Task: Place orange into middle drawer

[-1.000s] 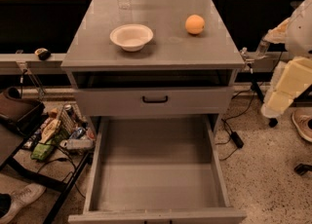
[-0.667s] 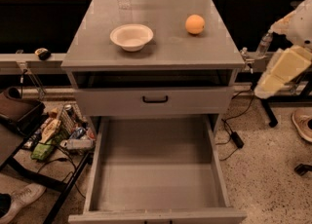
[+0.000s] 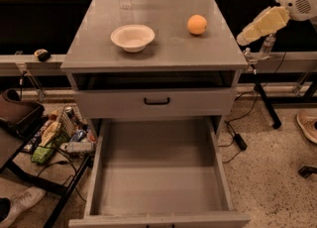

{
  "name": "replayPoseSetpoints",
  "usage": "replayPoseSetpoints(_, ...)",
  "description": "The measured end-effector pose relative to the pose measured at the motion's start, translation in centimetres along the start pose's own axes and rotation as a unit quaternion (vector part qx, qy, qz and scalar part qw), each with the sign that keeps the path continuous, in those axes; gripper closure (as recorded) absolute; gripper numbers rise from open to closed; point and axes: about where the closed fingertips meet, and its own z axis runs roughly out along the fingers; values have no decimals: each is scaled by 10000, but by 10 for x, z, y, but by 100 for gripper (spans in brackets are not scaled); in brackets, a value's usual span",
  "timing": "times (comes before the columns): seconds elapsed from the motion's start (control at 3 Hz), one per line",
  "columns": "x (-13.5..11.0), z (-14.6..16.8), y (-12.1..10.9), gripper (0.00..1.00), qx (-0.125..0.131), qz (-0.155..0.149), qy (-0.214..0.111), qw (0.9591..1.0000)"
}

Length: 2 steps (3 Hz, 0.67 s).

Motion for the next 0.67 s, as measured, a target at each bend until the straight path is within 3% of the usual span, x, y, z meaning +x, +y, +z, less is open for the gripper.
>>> replayPoseSetpoints(0.33, -3, 9, -2, 0, -12, 5, -47, 10000)
replayPoseSetpoints(0.67, -22, 61, -18, 0, -74, 41, -335, 9994)
